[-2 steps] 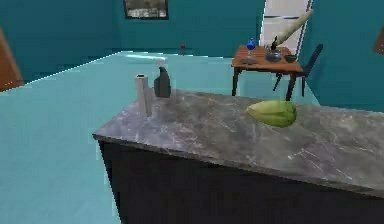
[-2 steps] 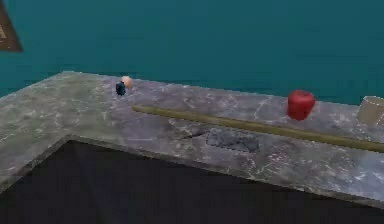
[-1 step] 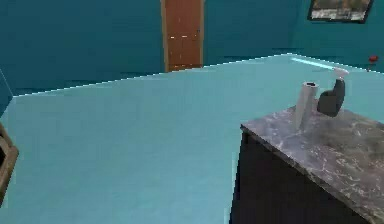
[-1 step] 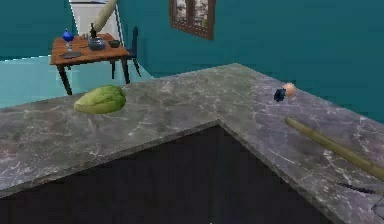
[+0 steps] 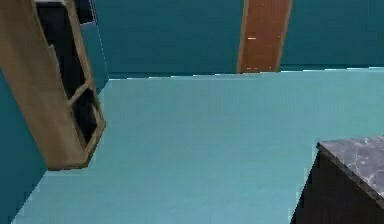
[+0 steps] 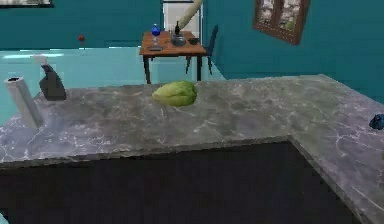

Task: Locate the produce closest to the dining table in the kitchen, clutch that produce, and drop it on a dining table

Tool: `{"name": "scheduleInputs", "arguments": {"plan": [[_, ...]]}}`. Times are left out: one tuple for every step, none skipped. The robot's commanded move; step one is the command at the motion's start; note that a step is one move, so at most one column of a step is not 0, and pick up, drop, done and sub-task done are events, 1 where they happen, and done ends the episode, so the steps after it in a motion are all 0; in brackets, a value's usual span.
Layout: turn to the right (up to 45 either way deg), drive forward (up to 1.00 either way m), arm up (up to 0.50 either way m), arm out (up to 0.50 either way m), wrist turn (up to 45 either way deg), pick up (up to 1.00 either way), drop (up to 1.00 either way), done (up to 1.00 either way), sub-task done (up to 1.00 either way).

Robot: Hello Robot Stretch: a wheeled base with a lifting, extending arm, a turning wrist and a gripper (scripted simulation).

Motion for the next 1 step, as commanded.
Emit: {"name": "scheduleInputs", "arguments": {"plan": [[18.0, 0.00, 0.00, 0.00, 0.0, 0.00, 0.00, 0.00, 0.00]]}}
